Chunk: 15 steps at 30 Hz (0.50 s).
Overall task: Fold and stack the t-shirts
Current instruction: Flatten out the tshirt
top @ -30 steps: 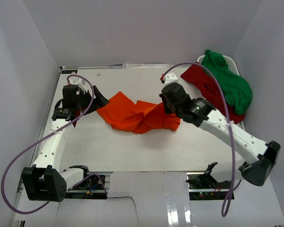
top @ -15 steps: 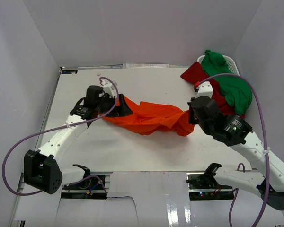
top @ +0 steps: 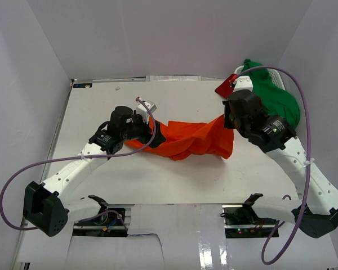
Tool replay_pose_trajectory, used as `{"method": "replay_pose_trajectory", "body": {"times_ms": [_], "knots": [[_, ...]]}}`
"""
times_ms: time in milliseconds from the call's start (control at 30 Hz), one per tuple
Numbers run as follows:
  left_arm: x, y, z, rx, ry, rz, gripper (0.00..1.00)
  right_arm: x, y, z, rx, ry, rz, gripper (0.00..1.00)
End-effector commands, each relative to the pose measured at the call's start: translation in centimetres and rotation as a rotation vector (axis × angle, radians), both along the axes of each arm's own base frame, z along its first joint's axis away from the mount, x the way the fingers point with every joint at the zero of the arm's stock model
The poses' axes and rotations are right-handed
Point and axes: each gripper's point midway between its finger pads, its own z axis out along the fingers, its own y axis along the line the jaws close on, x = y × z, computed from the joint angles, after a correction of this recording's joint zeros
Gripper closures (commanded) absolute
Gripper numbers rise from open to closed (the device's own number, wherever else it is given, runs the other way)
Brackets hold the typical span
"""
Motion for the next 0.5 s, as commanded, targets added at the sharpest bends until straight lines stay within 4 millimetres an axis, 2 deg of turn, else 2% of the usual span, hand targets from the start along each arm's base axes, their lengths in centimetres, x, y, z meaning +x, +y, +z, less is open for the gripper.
{"method": "replay_pose_trajectory", "body": {"times_ms": [0, 67, 167, 233, 300, 333, 467], "knots": [[2.2, 0.1, 1.6, 0.039, -0.183, -0.002, 0.06, 0.5, 0.2, 2.9, 0.036, -0.049, 0.046, 0.92], [1.9, -0.8, 1.8, 0.045, -0.231, -0.100, 0.07, 0.7, 0.0, 3.5, 0.036, -0.055, 0.046, 0.92], [3.0, -1.5, 1.2, 0.084, -0.257, -0.140, 0.09, 0.9, 0.1, 4.0, 0.034, -0.052, 0.058, 0.92], [2.8, -2.9, 0.8, 0.078, -0.239, -0.245, 0.09, 1.1, 0.3, 4.1, 0.033, -0.047, 0.065, 0.92], [1.7, -4.4, 1.1, 0.029, -0.211, -0.358, 0.10, 1.3, 0.2, 4.2, 0.032, -0.044, 0.070, 0.92], [1.5, -4.9, 0.4, 0.020, -0.194, -0.400, 0.10, 1.4, 0.3, 4.1, 0.029, -0.037, 0.072, 0.92], [0.3, -5.7, -0.4, -0.013, -0.167, -0.486, 0.14, 1.7, 0.2, 4.3, 0.021, -0.030, 0.076, 0.92]]}}
